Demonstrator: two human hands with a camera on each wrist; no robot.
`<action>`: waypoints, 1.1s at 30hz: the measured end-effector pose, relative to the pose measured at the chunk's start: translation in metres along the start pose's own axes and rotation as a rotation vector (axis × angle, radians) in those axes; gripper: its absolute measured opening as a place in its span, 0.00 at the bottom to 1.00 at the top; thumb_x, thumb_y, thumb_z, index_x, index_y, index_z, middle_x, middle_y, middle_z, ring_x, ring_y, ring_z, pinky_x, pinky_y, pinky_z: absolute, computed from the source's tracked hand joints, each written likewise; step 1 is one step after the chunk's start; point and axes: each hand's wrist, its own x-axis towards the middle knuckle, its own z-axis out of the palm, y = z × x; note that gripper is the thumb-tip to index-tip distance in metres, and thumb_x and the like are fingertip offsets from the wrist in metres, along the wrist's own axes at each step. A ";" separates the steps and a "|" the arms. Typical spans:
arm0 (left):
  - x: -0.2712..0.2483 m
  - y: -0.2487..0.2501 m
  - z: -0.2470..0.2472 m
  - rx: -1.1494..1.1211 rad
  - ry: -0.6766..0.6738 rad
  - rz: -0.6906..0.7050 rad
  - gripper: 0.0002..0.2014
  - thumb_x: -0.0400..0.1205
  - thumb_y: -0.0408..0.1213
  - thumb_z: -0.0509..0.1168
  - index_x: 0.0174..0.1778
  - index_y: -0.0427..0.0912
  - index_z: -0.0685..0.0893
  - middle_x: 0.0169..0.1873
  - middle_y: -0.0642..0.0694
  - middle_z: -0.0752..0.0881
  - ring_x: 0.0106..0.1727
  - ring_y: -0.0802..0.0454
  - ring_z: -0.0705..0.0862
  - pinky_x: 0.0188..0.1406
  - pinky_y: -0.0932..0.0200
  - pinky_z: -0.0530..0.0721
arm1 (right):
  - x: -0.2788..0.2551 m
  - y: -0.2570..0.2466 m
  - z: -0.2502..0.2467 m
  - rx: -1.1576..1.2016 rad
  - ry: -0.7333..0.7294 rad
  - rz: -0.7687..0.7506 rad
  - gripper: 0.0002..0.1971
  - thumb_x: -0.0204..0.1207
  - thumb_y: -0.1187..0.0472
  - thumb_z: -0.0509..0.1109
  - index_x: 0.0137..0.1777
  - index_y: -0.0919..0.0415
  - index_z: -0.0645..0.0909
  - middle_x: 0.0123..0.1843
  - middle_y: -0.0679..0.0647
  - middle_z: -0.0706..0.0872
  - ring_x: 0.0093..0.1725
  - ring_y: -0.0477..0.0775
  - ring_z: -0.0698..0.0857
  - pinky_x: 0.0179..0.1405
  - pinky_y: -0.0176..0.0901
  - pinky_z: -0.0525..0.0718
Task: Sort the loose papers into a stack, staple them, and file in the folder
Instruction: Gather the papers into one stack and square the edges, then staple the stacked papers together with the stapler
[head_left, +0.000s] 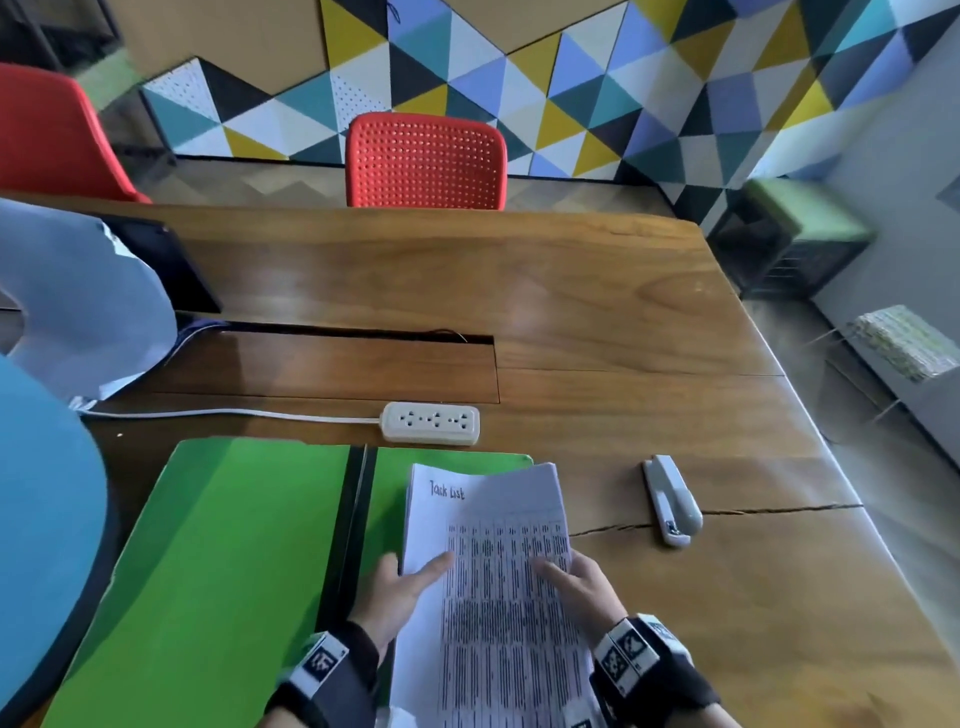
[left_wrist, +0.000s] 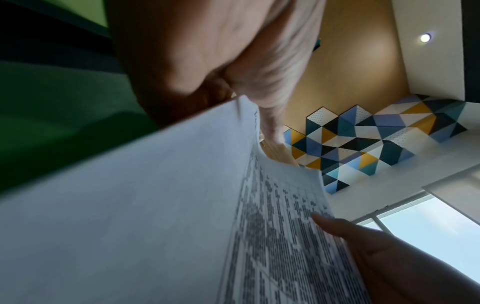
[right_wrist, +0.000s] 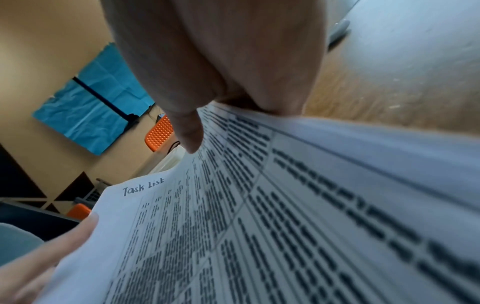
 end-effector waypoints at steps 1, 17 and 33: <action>0.005 0.004 -0.002 -0.007 0.034 0.022 0.52 0.72 0.60 0.73 0.82 0.31 0.58 0.79 0.39 0.69 0.80 0.43 0.67 0.78 0.47 0.65 | 0.005 -0.001 -0.002 -0.036 0.019 -0.018 0.15 0.73 0.53 0.74 0.56 0.61 0.86 0.49 0.56 0.94 0.49 0.59 0.92 0.57 0.62 0.88; 0.100 0.054 0.005 0.029 0.395 0.357 0.13 0.86 0.33 0.59 0.41 0.45 0.87 0.30 0.52 0.84 0.30 0.52 0.77 0.25 0.62 0.69 | 0.090 -0.058 -0.010 -0.164 0.193 -0.310 0.13 0.85 0.53 0.62 0.63 0.53 0.84 0.51 0.42 0.88 0.50 0.40 0.85 0.50 0.34 0.79; 0.087 0.032 -0.015 0.242 0.343 0.502 0.15 0.86 0.35 0.61 0.66 0.45 0.86 0.27 0.54 0.85 0.22 0.57 0.73 0.20 0.69 0.72 | 0.074 -0.066 -0.049 -0.497 0.806 -0.372 0.21 0.73 0.61 0.74 0.67 0.61 0.78 0.64 0.59 0.78 0.62 0.59 0.78 0.63 0.51 0.75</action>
